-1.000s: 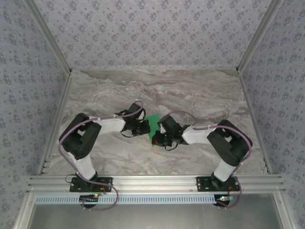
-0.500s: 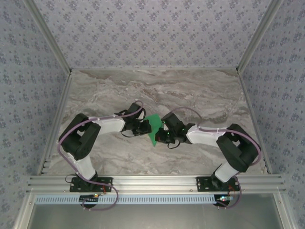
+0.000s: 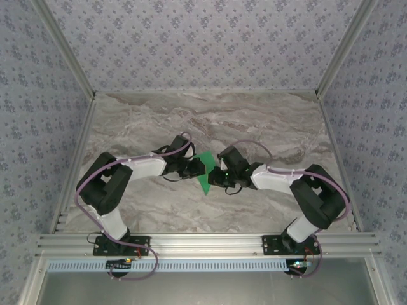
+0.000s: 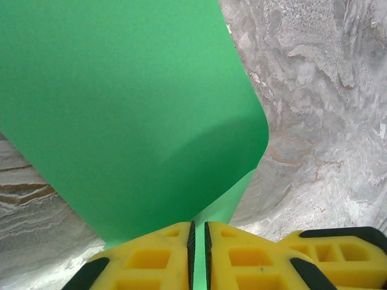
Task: Fold a paper plane with a square sheet of paper (pick it up from the middle)
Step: Third fold the triangle at the center of the table.
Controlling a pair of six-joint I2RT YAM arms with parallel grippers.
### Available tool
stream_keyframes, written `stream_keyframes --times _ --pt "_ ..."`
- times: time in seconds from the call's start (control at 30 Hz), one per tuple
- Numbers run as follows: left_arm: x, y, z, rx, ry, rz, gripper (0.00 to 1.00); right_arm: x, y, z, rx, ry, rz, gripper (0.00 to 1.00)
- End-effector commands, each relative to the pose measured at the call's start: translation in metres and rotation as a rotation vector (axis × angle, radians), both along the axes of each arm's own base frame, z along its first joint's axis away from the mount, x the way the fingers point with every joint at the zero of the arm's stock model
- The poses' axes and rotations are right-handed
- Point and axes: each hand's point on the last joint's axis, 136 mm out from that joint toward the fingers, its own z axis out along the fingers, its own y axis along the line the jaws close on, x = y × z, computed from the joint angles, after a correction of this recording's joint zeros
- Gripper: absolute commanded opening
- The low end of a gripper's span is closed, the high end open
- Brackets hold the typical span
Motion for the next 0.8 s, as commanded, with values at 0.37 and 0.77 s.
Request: stream_keyframes --times 0.37,0.77 --pt "0.008 -0.015 0.006 -0.044 -0.026 -0.034 0.12 0.02 -0.002 -0.012 -0.045 -0.016 -0.027 0.09" --pt "0.008 -0.018 0.002 -0.048 -0.02 -0.052 0.1 0.029 -0.006 -0.027 -0.082 0.001 -0.033 0.08"
